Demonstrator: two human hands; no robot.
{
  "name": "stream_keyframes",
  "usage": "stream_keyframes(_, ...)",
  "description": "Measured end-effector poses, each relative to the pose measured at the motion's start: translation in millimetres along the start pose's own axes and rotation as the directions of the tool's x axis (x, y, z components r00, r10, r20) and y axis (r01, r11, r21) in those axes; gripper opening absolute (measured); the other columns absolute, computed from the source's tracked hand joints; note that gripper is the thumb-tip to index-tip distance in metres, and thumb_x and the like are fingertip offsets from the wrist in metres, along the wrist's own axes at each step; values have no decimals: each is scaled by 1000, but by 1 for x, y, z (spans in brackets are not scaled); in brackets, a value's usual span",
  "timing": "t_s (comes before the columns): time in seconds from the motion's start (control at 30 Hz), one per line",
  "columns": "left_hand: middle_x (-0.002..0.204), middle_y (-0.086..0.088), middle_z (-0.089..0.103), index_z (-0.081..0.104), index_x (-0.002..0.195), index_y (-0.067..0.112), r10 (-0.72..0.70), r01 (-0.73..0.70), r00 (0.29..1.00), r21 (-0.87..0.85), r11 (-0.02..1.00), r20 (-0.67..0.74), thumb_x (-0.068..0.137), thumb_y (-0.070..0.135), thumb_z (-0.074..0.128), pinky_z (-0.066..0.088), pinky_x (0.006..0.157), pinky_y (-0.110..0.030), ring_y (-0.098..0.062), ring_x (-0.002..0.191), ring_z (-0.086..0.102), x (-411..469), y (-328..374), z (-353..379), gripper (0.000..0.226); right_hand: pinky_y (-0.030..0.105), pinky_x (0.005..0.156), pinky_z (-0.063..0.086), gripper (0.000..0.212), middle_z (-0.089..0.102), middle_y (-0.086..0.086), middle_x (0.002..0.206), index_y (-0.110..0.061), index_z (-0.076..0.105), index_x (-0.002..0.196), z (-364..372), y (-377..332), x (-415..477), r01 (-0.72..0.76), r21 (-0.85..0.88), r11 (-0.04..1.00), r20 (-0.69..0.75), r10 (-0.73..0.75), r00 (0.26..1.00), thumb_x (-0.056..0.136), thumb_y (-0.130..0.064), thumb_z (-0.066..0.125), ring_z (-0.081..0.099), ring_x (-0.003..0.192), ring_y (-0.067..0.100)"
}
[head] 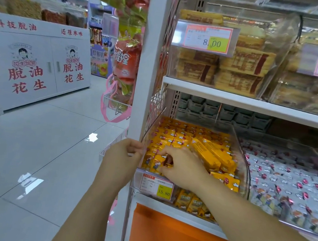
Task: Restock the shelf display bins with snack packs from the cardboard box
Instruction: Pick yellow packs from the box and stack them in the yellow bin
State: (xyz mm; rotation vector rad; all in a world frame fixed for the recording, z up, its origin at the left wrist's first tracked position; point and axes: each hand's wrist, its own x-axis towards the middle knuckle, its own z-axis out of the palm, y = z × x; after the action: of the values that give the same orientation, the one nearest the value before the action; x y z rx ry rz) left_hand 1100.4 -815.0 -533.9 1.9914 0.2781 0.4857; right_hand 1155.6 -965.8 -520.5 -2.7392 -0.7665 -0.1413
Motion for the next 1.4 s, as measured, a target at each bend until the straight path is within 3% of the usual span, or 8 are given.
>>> stream_keyframes(0.13, 84, 14, 60, 59, 93, 25, 31, -32, 999, 35, 999, 32, 93, 16, 56, 35, 58, -5, 4, 76, 54, 1, -2, -1, 10, 43, 106, 28, 41, 55, -4, 131, -38, 51, 132, -13, 3, 3, 29, -129, 991, 54, -23, 998, 92, -48, 52, 38, 127, 22)
stream_keyframes(0.23, 86, 13, 60, 59, 94, 26, 38, -39, 999, 39, 998, 37, 94, 18, 56, 35, 61, -9, 2, 78, 55, 1, -2, -1, 9, 43, 106, 28, 49, 48, -3, 139, -35, 44, 138, -19, 16, 3, -87, -219, 972, -122, 61, 991, 92, -53, 48, 38, 129, 22)
stream_keyframes(0.47, 85, 16, 57, 58, 99, 26, 47, -48, 998, 49, 998, 35, 95, 17, 54, 35, 59, -9, 5, 76, 53, -1, 2, 3, 11, 38, 99, 35, 48, 52, 2, 131, -25, 42, 138, -18, 59, 4, -234, -357, 904, -248, 150, 957, 93, -28, 58, 46, 121, 23)
stream_keyframes(0.63, 93, 12, 59, 60, 103, 25, 64, -66, 998, 44, 997, 28, 96, 17, 53, 39, 63, -10, 3, 80, 54, -1, 5, 6, 13, 23, 73, 46, 50, 57, -3, 114, -27, 47, 133, -40, 53, 2, -128, 126, 984, -240, 156, 958, 87, -30, 66, 56, 89, 7)
stream_keyframes(0.83, 94, 14, 66, 60, 111, 30, 119, -90, 976, -158, 983, 181, 92, 27, 60, 48, 75, -17, -2, 88, 64, -8, 21, 4, 19, 13, 57, 46, 28, 67, -7, 87, -28, 56, 99, -73, 24, -23, 82, 577, 813, -242, 74, 968, 79, -24, 75, 60, 62, -2)
stream_keyframes(1.03, 102, 15, 68, 57, 115, 38, 262, -122, 889, -360, 925, 375, 87, 22, 67, 56, 78, -22, -4, 93, 67, -24, 40, 9, 34, 34, 77, 55, 39, 66, -6, 93, -29, 48, 98, -70, -2, -28, 48, 632, 773, -289, 178, 941, 73, -33, 78, 66, 81, 11)
stream_keyframes(1.2, 92, -5, 72, 55, 107, 18, 107, 150, 918, -586, 797, 381, 96, 17, 49, 49, 61, -25, -15, 68, 67, -19, 44, 3, 12, 26, 63, 49, 55, 67, 0, 102, -31, 42, 128, -83, 4, -27, -5, 926, 378, -24, 72, 997, 81, -17, 68, 62, 68, 13)
stream_keyframes(1.4, 82, 0, 67, 64, 94, 14, -1, 207, 938, -556, 805, 347, 97, 32, 47, 50, 61, -26, -13, 71, 64, -12, 38, 4, 25, 31, 74, 53, 25, 72, 2, 94, -19, 62, 107, -79, 13, -21, 35, 875, 483, -91, 93, 992, 83, -15, 68, 67, 80, 20)
